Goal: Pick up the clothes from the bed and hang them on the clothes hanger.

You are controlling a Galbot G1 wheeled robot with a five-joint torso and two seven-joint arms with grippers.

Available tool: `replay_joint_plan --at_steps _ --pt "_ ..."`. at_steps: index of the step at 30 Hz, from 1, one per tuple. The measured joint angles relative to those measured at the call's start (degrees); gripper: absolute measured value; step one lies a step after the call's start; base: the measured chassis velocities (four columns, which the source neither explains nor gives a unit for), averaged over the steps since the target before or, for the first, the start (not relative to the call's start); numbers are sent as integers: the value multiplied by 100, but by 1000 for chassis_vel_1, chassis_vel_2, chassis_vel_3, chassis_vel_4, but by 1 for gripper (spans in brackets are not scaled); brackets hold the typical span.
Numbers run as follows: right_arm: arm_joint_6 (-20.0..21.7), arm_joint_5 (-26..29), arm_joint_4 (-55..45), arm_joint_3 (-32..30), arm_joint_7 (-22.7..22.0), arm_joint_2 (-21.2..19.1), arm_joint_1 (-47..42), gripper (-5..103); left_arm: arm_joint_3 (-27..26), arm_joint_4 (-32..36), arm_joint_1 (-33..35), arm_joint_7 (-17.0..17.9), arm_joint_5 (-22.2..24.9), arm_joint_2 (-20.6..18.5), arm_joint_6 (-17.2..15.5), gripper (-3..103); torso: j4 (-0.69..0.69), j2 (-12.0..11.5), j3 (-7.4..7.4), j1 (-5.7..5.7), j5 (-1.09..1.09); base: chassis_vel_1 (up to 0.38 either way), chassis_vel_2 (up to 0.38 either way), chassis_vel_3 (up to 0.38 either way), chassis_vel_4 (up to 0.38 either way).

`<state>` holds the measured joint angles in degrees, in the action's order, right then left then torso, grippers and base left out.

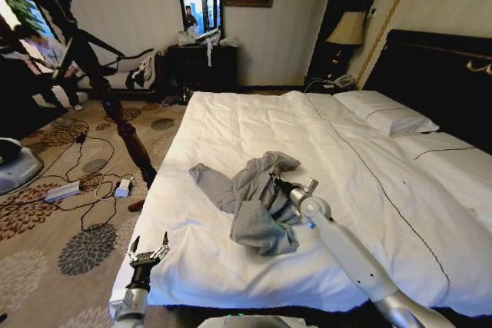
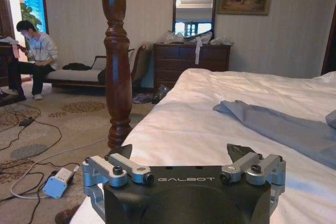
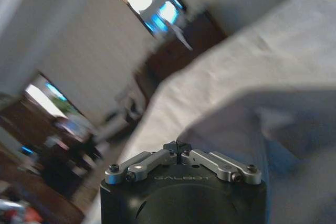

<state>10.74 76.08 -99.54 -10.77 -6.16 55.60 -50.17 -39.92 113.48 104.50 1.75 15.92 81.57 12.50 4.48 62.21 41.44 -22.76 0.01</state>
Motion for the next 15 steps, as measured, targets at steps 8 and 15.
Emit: replay_joint_plan --at_steps 8,15 --pt "-53 726 -624 -609 -38 -888 160 0 -1 44 -10 13 59 -74 4 100 -1 0 0 0 0 0 0 0 0" --pt "189 1006 -801 -814 -381 -1324 70 0 50 74 -23 13 60 -102 15 100 0 0 0 0 -2 0 0 0 0"
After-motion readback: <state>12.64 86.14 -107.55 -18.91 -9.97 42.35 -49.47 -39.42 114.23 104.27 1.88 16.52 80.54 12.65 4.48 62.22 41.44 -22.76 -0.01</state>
